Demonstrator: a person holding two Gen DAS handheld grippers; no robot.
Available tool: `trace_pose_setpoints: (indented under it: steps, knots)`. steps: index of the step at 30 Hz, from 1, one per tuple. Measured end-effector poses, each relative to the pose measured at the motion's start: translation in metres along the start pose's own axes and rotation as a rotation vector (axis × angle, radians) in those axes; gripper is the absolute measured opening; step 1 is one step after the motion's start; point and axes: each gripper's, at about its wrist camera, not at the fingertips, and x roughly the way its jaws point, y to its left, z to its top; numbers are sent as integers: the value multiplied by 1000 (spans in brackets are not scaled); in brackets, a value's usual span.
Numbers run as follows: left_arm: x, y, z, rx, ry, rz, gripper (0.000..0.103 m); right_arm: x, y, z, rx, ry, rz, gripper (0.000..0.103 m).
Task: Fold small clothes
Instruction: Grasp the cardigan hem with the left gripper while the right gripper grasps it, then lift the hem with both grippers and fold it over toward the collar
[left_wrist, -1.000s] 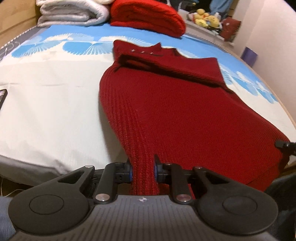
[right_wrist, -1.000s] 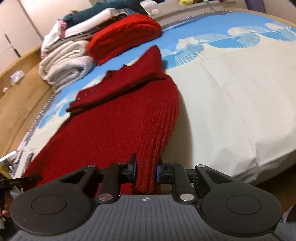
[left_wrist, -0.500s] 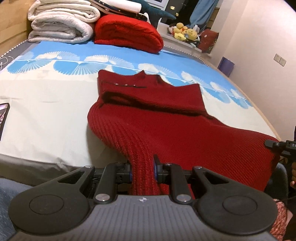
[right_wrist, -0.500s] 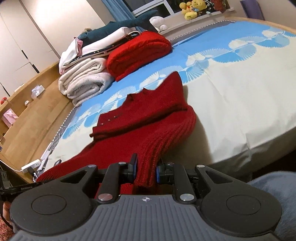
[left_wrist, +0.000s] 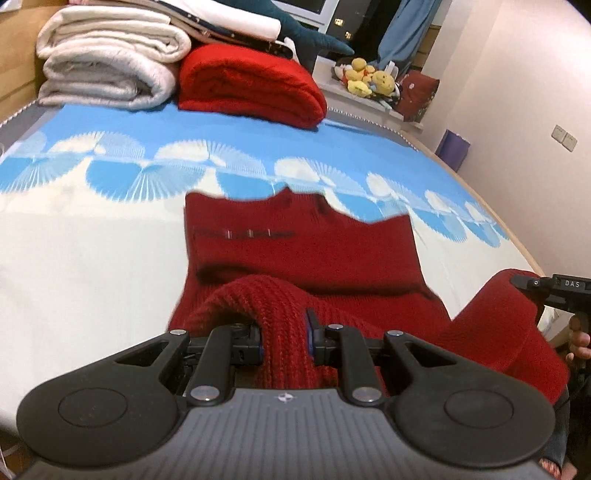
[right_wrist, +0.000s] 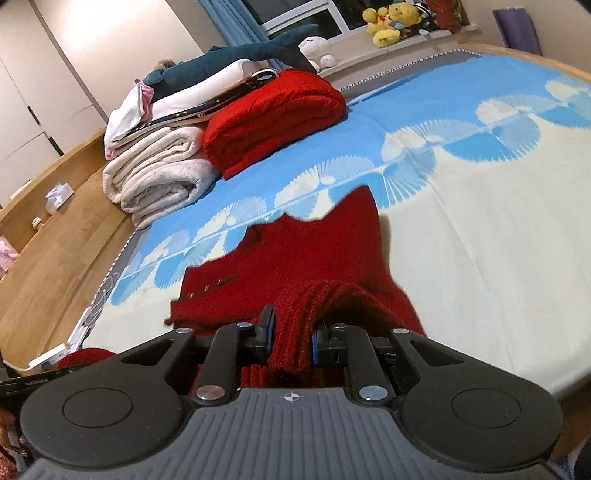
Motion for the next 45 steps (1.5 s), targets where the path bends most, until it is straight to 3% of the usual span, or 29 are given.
trace_pose_setpoints:
  steps: [7,10,12,14,15,16,17,20,23,26,29,32,35,39,43,45]
  knots:
    - [76,32,84,-88,28,16,20,83,-2,75,47,39,-54,18]
    - [132,40,127,-119,63,34,22,141,-26,113,184,58,-106,18]
    - [177,53,152,-206,84,33,27,180,-49,133,314,53,-154,19]
    - [218,77,167,-310,132,65,40,218,-72,143,431,63,-226,33]
    - [233,92,170,-392,141,142,49,231,-83,141,479,59,-252,44]
    - [237,102,170,-436,125,196,70,237,-90,139,511,49,-273,62]
    - [236,112,169,-469,96,230,89,236,-94,136,524,25,-279,70]
    - [216,133,156,-543,17,220,95,213,-99,124,500,-63,-228,76]
    - [195,139,142,-577,0,223,95,185,-93,117,445,-138,-271,80]
    - [188,131,132,-553,31,285,95,167,-76,117,361,-191,-243,78]
    - [191,119,125,-453,86,320,95,154,-58,110,286,-216,-247,79]
    - [193,103,121,-307,103,286,95,164,-41,104,163,-134,-234,79]
    - [193,87,121,-205,63,240,96,184,-21,97,3,-83,-259,78]
    - [199,74,123,-131,14,175,97,214,-7,97,-144,-85,-320,78]
    - [228,71,128,-39,6,173,102,257,-11,104,-261,-103,-429,78]
    - [245,79,130,-51,41,191,85,275,-20,104,-246,-66,-471,72]
